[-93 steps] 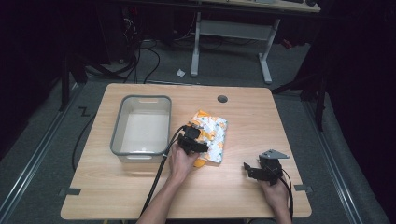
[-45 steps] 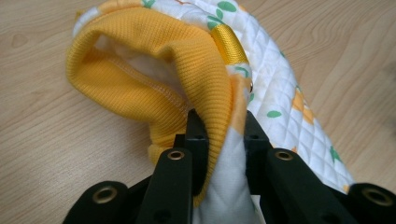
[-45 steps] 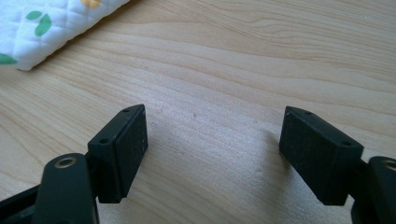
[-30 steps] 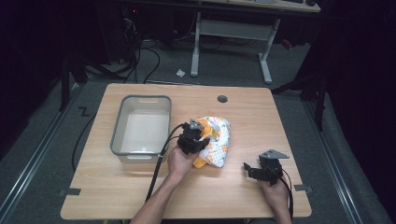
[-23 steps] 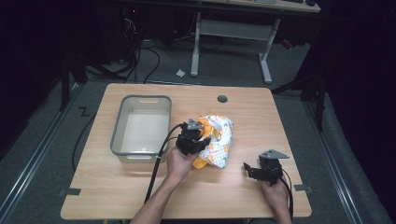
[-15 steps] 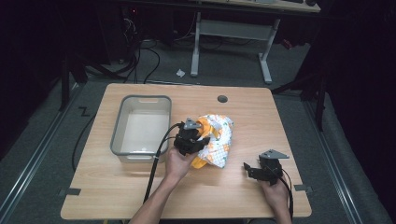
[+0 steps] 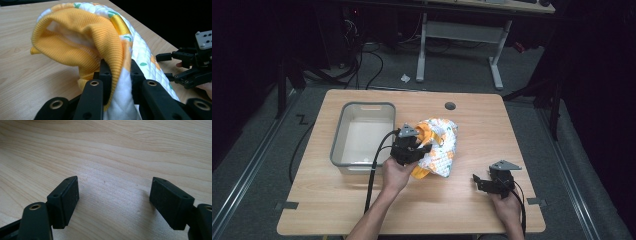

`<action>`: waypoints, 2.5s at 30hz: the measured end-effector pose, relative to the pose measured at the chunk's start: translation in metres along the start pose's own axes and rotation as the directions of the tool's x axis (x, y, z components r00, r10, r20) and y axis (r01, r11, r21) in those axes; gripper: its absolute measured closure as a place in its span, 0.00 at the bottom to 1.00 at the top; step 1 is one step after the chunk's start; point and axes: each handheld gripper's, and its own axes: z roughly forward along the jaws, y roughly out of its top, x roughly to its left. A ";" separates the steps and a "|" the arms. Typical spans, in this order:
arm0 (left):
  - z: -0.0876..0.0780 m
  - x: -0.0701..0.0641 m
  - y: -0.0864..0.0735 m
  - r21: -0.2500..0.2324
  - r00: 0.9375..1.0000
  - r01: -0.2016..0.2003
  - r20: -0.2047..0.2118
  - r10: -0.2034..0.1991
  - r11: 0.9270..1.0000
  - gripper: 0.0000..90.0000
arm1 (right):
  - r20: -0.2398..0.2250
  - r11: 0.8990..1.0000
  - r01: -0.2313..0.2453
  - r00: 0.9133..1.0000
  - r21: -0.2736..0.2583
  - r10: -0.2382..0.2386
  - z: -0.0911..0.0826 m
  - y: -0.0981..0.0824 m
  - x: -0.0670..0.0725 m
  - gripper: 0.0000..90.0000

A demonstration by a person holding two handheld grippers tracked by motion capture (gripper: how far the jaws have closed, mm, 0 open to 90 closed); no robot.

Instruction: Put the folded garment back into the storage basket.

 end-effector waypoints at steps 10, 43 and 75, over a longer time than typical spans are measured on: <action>-0.020 0.003 0.005 -0.035 1.000 -0.012 -0.019 0.011 0.999 0.87 | 0.000 1.000 -0.001 1.000 0.000 0.001 0.000 0.000 0.000 0.26; -0.070 0.028 0.006 -0.116 0.998 0.039 -0.053 -0.046 0.992 0.87 | 0.000 1.000 -0.003 1.000 0.001 0.003 0.000 0.000 0.000 0.26; -0.107 0.058 0.005 -0.156 0.984 0.045 -0.164 -0.071 0.987 0.86 | 0.000 1.000 -0.003 1.000 0.001 0.003 0.000 0.000 0.000 0.26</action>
